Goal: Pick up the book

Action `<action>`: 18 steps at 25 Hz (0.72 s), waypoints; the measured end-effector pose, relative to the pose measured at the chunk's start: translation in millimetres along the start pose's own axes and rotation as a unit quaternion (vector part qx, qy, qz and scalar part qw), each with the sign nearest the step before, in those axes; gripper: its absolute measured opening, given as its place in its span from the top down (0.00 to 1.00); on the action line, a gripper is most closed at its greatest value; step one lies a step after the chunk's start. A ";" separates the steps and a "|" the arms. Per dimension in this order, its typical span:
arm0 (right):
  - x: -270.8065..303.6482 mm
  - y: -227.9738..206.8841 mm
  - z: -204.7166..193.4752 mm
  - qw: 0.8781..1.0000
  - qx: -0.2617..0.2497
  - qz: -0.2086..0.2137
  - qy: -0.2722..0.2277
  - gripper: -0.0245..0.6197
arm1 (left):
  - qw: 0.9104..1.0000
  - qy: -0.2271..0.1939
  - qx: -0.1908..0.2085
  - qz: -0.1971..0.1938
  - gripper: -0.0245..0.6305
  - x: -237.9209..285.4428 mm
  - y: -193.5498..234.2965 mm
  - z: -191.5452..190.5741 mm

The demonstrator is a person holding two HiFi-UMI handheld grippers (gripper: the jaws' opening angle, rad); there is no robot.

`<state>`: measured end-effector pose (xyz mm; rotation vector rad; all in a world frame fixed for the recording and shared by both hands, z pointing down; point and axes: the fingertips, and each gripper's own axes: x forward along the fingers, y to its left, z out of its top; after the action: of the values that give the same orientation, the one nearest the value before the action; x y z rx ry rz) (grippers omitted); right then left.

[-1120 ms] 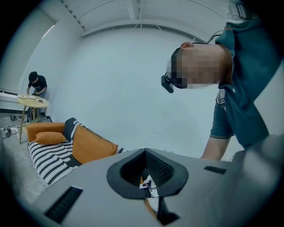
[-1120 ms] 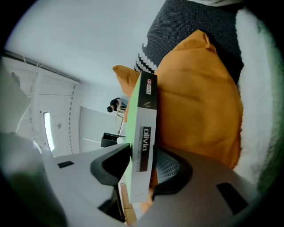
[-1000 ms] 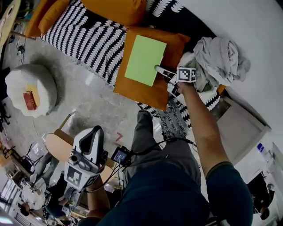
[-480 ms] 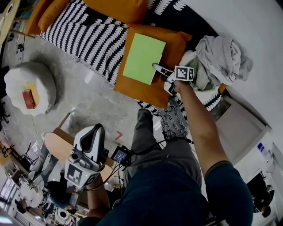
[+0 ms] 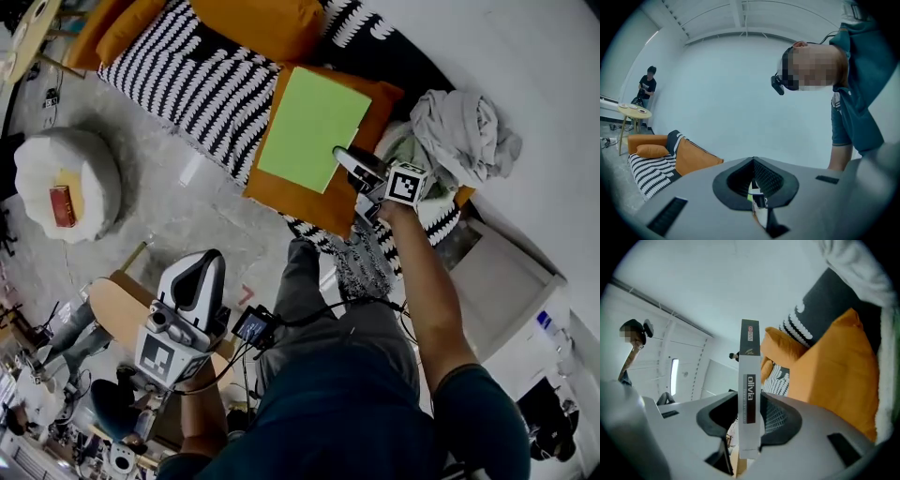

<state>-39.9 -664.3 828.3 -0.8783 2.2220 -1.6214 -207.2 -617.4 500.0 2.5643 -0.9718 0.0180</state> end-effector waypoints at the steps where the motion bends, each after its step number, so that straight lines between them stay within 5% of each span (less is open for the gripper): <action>1: -4.3 20.3 9.8 1.000 -0.014 0.011 -0.012 0.73 | 1.000 -0.004 0.004 -0.004 0.96 3.2 -5.4 9.0; 8: -75.8 162.8 91.6 0.985 -0.128 0.073 -0.093 0.73 | 0.999 -0.024 0.033 0.002 0.96 -19.0 -48.8 25.6; 18: -185.6 333.7 112.3 0.943 -0.277 0.105 -0.149 0.73 | 0.993 -0.077 0.091 0.010 0.96 -70.1 -120.4 61.3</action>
<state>58.8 -573.6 453.5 -0.8987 2.4686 -0.7118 -191.1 -513.6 389.8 2.7564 -1.1002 -0.0916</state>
